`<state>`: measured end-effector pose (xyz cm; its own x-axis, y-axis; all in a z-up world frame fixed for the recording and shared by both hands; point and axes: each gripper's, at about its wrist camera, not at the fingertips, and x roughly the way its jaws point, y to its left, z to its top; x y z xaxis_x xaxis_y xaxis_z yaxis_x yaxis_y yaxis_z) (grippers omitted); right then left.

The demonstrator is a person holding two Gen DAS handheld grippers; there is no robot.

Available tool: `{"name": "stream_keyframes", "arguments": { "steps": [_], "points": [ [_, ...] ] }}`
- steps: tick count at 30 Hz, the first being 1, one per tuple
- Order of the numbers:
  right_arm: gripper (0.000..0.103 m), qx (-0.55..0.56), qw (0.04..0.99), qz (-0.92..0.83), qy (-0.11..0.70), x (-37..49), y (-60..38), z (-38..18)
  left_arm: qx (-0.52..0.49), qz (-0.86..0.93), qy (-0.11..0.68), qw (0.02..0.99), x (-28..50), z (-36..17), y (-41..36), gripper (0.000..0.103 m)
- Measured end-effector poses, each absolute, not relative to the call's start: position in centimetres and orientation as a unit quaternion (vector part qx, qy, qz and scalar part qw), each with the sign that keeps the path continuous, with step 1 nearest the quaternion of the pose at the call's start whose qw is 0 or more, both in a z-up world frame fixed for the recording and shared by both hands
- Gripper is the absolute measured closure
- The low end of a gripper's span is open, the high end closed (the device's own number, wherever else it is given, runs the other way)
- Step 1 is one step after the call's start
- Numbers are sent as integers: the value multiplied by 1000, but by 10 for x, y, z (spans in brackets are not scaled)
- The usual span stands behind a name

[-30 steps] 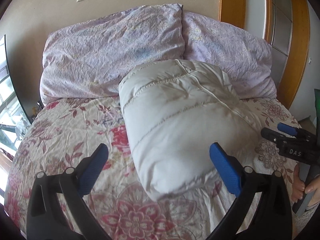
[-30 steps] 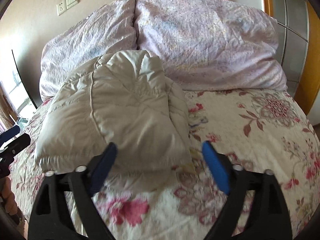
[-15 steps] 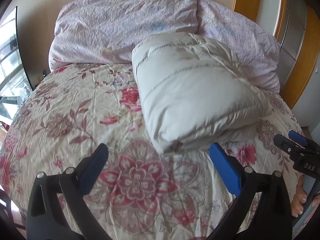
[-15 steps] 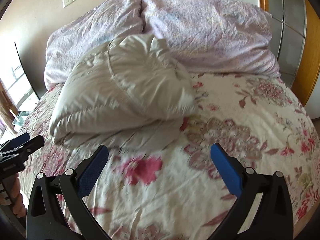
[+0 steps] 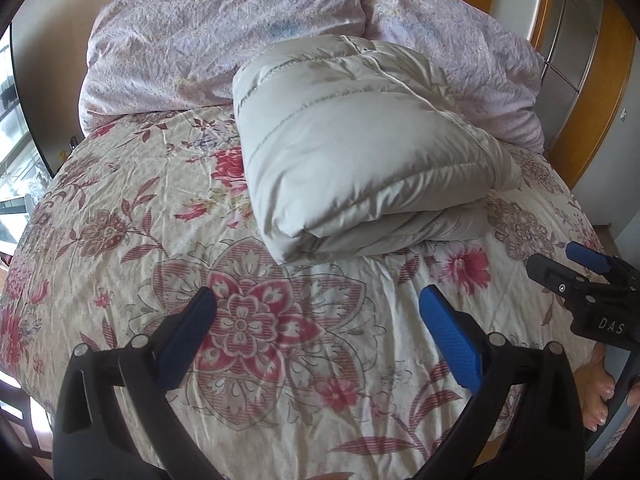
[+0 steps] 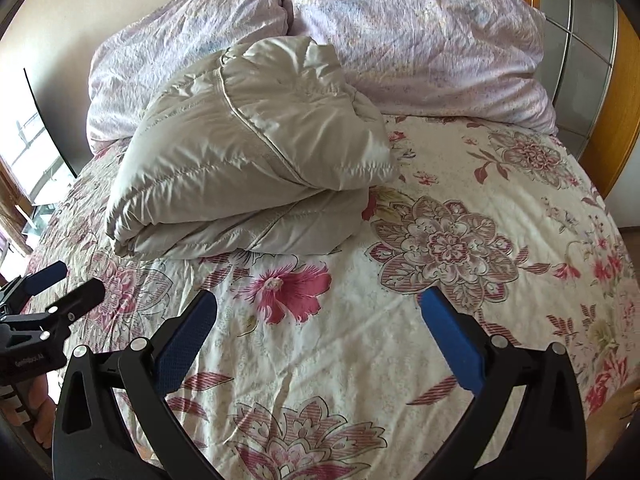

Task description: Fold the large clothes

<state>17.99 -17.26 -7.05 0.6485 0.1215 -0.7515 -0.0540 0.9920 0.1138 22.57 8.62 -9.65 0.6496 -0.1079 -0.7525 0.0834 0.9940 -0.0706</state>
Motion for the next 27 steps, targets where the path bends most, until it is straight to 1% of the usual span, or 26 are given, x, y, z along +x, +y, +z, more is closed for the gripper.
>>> {"name": "stream_keyframes", "arguments": {
  "steps": [8, 16, 27],
  "points": [
    [1, 40, 905, 57, 420, 173, -172, -51, -16, -55, 427, 902, 221, -84, 83, 2],
    [1, 47, 893, 59, 444, 168, -172, -50, -8, -52, 437, 898, 218, -81, 79, 2],
    [1, 49, 891, 66, 446, 161, -169, -43, -1, -55, 435, 899, 213, -74, 74, 2]
  ]
}}
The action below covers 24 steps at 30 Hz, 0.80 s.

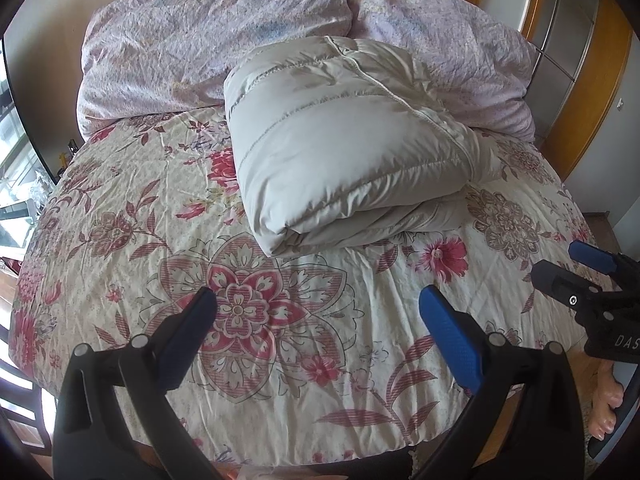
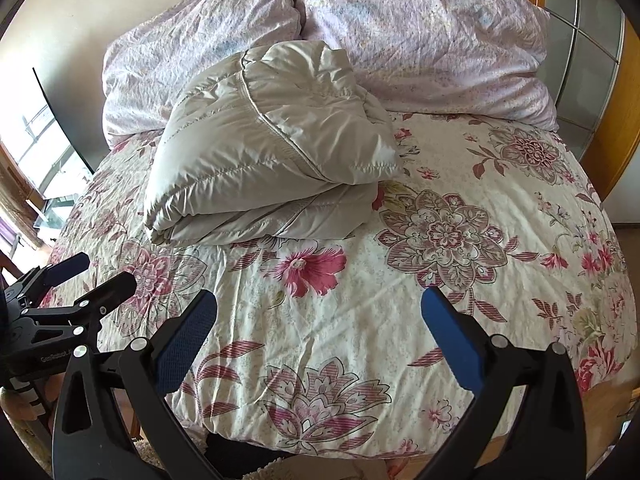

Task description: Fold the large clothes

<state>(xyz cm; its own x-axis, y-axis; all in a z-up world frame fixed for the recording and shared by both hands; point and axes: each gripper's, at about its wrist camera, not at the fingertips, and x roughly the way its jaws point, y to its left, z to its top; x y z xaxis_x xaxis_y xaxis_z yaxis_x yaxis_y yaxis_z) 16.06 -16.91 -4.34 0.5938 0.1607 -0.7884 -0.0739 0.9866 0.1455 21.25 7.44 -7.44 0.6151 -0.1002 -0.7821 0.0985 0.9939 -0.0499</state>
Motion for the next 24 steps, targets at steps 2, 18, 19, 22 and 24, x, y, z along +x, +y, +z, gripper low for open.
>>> {"name": "stream_keyframes", "arguments": {
  "steps": [2, 18, 19, 22, 24],
  "points": [
    [1, 49, 891, 66, 447, 160, -168, -43, -2, -58, 436, 898, 212, -74, 74, 2],
    [1, 46, 893, 62, 443, 158, -169, -37, 6, -65, 431, 900, 210, -68, 68, 2],
    [1, 47, 894, 62, 442, 158, -169, -37, 6, -65, 431, 900, 210, -68, 68, 2],
    [1, 46, 894, 62, 441, 158, -170, -35, 6, -64, 431, 900, 211, -68, 68, 2],
    [1, 46, 894, 63, 442, 158, -170, -35, 5, -64, 432, 900, 211, -68, 68, 2]
  ]
}}
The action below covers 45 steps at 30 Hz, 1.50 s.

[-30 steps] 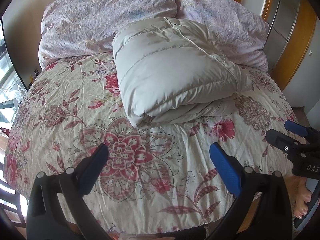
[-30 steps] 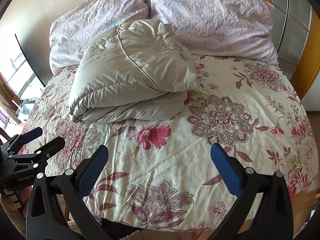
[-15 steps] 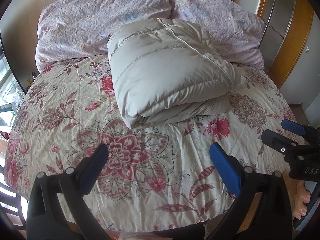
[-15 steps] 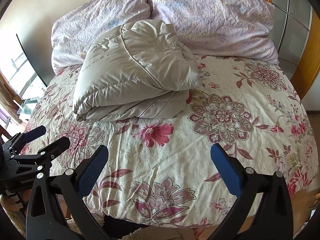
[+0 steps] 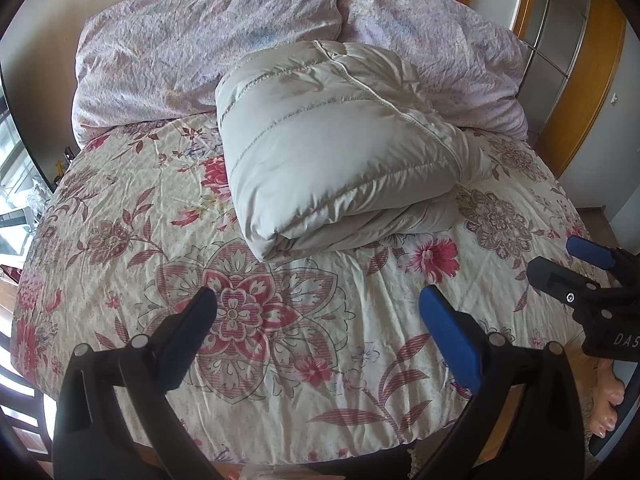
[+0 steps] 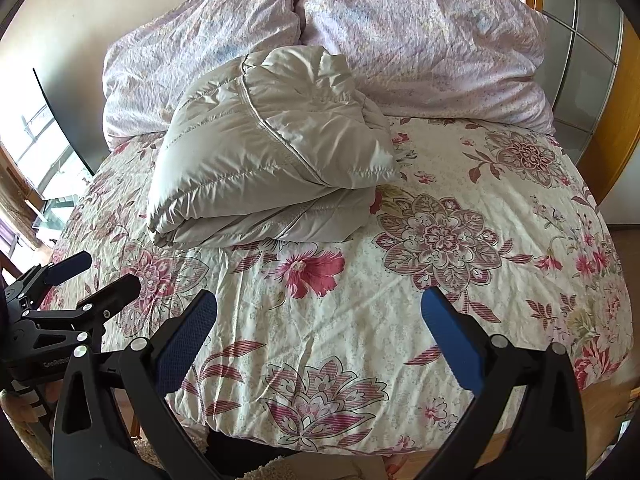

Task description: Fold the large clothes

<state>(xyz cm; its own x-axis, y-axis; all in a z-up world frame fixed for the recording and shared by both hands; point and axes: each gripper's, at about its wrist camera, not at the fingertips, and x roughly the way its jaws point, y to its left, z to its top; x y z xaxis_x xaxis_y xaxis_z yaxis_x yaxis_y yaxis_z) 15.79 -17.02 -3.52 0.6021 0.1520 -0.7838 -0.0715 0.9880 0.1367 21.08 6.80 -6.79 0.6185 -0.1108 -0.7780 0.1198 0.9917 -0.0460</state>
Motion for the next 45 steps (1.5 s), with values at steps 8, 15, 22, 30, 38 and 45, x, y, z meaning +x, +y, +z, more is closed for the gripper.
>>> {"name": "stream_keyframes", "arguments": {
  "steps": [8, 15, 22, 30, 38, 45],
  "points": [
    [1, 47, 893, 66, 443, 157, -169, -34, 5, -63, 431, 900, 211, -68, 69, 2],
    [1, 47, 893, 64, 444, 158, -170, -35, 4, -68, 434, 899, 211, -67, 67, 2],
    [1, 47, 893, 65, 443, 158, -170, -36, 5, -69, 433, 899, 210, -67, 66, 2],
    [1, 48, 892, 64, 446, 159, -172, -38, 5, -71, 434, 898, 211, -68, 63, 2],
    [1, 49, 892, 64, 446, 159, -171, -38, 7, -71, 433, 898, 211, -69, 63, 3],
    [1, 48, 892, 64, 446, 159, -172, -38, 6, -71, 434, 898, 211, -69, 63, 3]
  ]
}}
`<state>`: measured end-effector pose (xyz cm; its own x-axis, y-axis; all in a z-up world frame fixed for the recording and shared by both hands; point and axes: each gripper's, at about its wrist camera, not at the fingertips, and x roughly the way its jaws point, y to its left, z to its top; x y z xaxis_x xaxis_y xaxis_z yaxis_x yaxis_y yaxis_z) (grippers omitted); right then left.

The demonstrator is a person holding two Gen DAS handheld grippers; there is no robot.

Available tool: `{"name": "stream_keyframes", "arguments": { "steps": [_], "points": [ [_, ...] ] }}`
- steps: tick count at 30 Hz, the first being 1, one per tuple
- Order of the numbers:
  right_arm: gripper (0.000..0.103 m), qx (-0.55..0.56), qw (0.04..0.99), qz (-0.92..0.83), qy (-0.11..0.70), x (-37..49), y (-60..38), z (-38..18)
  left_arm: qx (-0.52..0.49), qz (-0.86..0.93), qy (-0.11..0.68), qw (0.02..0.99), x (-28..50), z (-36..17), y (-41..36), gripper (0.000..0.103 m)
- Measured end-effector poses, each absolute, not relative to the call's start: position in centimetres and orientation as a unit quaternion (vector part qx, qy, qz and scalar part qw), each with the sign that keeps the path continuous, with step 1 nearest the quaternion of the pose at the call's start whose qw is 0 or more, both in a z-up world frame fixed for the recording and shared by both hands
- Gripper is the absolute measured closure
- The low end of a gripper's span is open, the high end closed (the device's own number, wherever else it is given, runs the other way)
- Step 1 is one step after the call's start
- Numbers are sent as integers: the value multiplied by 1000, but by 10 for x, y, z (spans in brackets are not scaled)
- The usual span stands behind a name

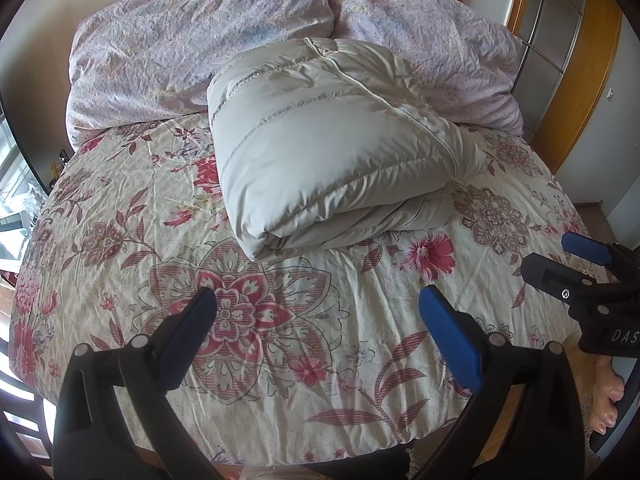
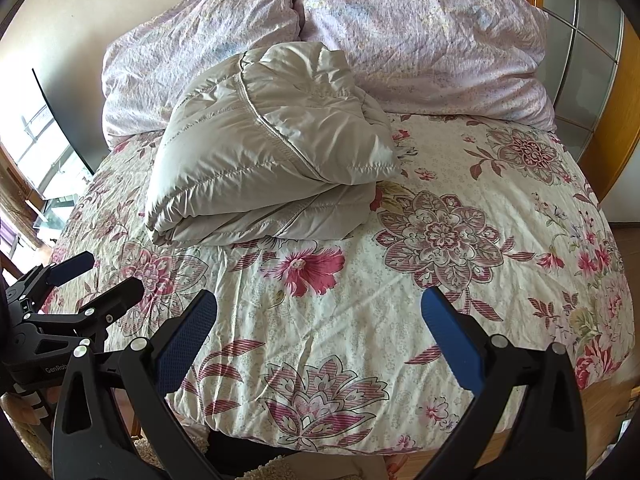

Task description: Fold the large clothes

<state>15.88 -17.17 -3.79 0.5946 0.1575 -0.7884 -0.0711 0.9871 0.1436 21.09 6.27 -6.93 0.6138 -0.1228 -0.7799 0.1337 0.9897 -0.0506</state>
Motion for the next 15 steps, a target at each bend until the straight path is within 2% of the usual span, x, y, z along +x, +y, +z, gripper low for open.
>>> {"name": "stream_keyframes", "arguments": {
  "steps": [15],
  "points": [
    [1, 49, 892, 65, 445, 159, -172, -38, 5, -70, 438, 896, 213, -71, 64, 3]
  ]
}}
